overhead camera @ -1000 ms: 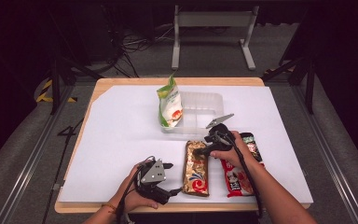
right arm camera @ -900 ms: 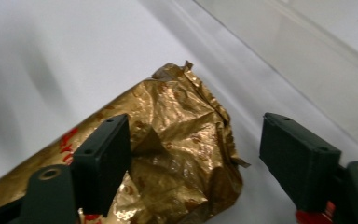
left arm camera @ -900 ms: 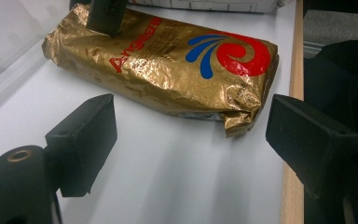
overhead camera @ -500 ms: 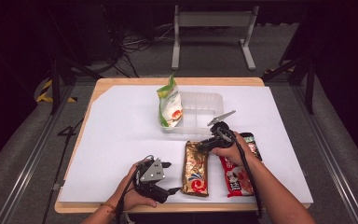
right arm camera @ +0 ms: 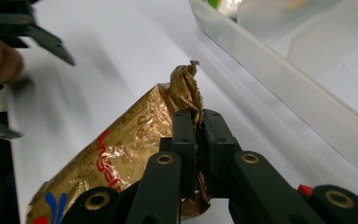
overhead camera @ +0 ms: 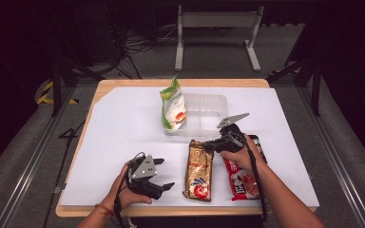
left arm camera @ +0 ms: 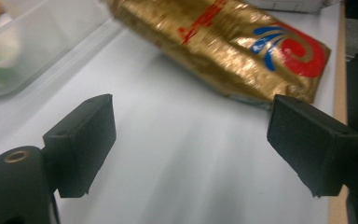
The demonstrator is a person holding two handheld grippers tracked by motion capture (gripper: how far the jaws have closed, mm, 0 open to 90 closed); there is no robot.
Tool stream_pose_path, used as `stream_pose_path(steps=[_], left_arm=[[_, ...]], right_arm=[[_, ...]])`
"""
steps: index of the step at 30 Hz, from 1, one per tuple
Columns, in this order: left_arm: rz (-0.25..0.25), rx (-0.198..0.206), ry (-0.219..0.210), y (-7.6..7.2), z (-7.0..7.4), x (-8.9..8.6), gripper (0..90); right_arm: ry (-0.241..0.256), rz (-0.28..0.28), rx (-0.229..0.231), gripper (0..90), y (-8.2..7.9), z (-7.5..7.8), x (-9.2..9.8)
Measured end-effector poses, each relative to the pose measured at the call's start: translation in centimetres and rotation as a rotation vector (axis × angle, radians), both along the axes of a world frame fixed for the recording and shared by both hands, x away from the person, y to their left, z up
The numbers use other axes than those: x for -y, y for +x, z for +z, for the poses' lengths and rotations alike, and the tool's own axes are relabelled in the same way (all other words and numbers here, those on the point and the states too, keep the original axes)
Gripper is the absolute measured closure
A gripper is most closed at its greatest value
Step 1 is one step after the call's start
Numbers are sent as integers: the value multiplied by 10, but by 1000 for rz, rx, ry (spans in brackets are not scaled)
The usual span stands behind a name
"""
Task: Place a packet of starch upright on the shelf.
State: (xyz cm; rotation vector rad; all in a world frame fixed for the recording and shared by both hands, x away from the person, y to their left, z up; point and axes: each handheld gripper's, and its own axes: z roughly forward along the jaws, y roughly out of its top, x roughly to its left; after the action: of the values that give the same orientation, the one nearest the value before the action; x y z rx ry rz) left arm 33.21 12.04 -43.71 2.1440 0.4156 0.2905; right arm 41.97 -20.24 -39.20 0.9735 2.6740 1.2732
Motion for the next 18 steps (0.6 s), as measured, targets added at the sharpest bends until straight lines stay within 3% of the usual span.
stream_pose_path(steps=[2, 4, 9, 18], left_arm=[[9, -1, -8, 2, 0, -3, 162], [46, 20, -6, 5, 2, -13, 162], [103, 36, 6, 9, 4, -27, 157], [163, 60, -40, 12, 13, -49, 157]], right_arm=[[11, 2, 10, 852, -2, 3, 1], [34, 5, 61, 859, -11, 15, 3], [64, -5, 130, 869, -23, 33, 6], [85, -13, 244, 879, -40, 57, 6]])
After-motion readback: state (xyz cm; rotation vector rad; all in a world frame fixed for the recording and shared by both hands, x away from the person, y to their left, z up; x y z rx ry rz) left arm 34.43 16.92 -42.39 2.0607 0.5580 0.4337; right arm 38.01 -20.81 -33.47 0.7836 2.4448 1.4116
